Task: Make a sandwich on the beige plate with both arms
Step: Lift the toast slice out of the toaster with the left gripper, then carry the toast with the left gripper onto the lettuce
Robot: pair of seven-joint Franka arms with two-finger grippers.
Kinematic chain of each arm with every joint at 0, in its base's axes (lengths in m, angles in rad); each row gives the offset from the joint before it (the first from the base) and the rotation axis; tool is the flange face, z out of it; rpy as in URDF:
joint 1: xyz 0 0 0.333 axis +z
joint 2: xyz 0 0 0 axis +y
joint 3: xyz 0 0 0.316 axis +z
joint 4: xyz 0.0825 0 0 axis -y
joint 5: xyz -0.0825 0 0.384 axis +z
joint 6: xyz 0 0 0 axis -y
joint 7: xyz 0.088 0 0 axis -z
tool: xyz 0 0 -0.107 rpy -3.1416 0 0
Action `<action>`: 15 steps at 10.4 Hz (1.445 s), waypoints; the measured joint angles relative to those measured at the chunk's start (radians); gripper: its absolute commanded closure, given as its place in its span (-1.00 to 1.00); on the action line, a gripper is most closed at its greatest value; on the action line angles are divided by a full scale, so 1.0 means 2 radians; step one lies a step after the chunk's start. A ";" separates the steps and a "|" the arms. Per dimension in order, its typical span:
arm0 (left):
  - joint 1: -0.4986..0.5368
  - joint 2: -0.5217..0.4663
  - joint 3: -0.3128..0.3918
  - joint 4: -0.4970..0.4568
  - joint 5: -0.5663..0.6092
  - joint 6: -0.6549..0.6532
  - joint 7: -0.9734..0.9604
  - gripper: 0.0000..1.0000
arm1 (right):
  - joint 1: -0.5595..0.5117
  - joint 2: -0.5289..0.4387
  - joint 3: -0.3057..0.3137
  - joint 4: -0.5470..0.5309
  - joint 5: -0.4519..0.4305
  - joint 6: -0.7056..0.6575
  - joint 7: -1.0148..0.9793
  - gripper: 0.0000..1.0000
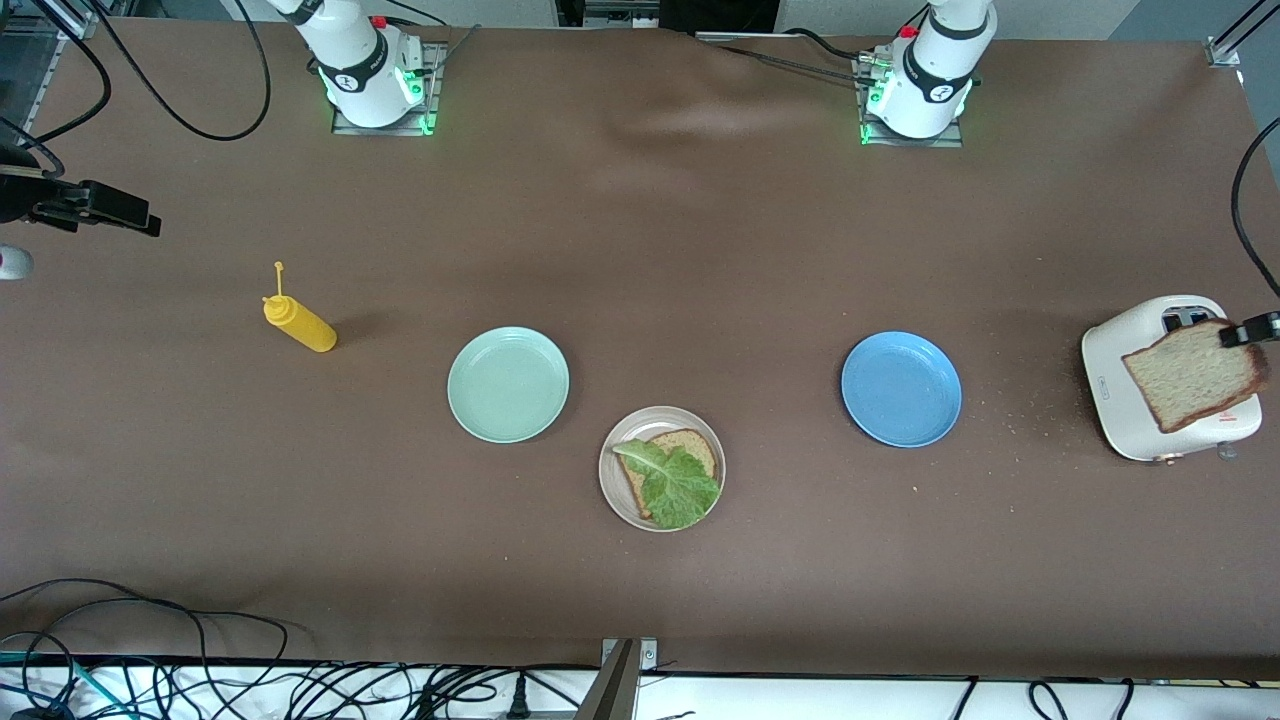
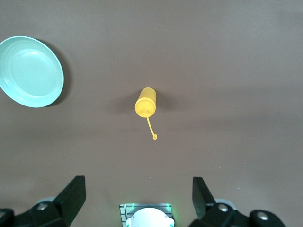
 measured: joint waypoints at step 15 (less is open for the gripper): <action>-0.208 0.191 -0.003 0.003 -0.562 0.106 0.046 1.00 | 0.003 0.001 0.003 0.000 0.000 -0.001 0.000 -1.00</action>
